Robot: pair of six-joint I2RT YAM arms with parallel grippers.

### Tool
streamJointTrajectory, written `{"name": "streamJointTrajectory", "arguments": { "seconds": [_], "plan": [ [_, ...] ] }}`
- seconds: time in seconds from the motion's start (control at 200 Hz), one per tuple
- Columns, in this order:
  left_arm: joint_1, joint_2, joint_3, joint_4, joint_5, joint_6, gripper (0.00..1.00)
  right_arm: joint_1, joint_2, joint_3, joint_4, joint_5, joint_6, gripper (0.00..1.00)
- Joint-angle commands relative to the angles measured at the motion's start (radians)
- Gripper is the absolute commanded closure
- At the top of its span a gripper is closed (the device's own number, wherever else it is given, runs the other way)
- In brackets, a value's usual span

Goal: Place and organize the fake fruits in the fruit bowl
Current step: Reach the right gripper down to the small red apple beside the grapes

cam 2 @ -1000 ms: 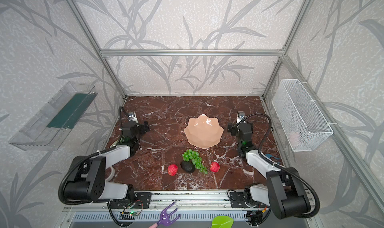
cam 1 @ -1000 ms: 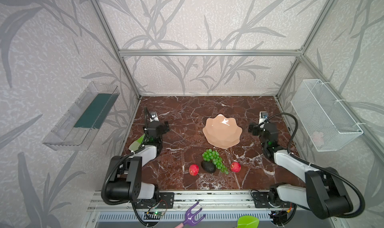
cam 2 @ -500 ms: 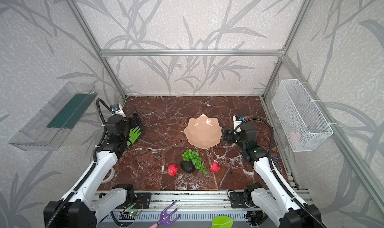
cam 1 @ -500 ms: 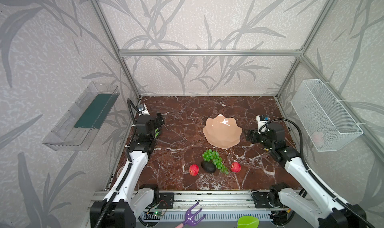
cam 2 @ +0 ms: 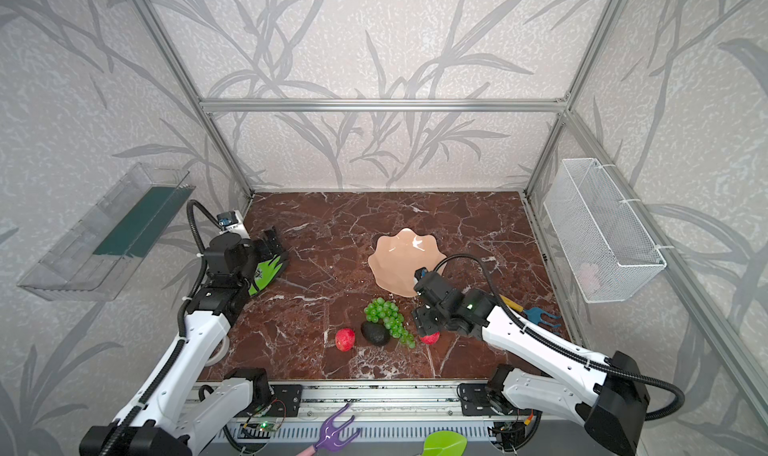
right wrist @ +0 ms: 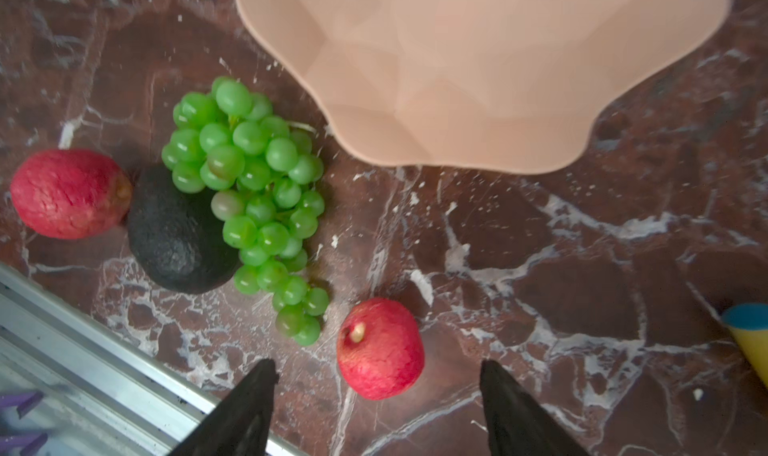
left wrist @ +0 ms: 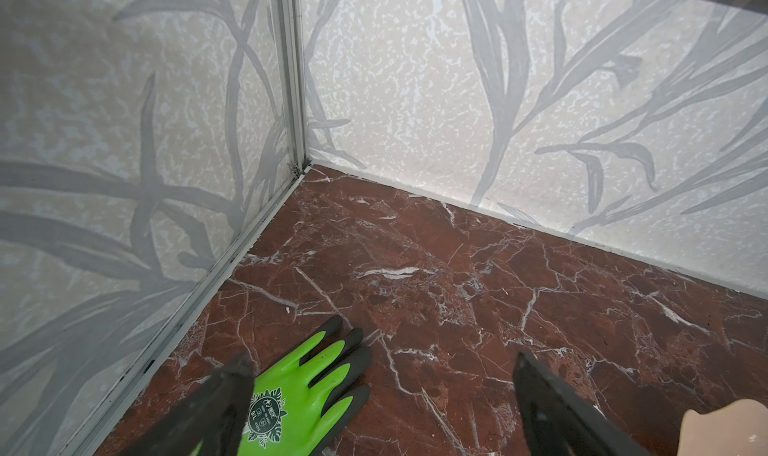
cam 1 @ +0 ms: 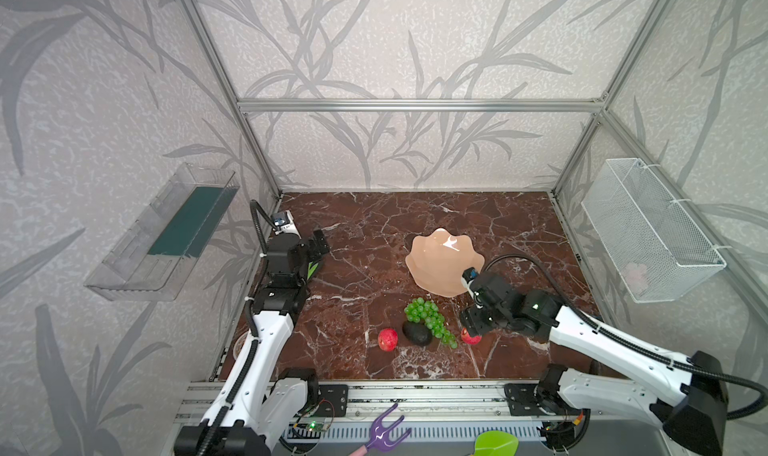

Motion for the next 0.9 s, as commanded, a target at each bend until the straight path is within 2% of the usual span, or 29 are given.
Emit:
{"name": "streamJointTrajectory", "arguments": {
  "seconds": [0.0,0.165,0.405,0.9],
  "plan": [
    [0.005,-0.029,0.011,-0.018,-0.006,-0.008,0.03,0.063,0.076,0.061,-0.081,0.059,0.061,0.23],
    [0.004,-0.032,0.011,-0.020,-0.013,-0.006,0.03,0.108,0.177,0.085,-0.120,0.103,0.055,0.23],
    [0.004,-0.032,0.012,-0.025,-0.004,-0.010,0.02,0.115,0.229,0.030,-0.072,0.117,0.064,0.23],
    [0.004,-0.033,0.008,-0.028,-0.020,-0.010,0.03,0.173,0.354,0.030,-0.060,0.138,0.087,0.25]
  ]
}}
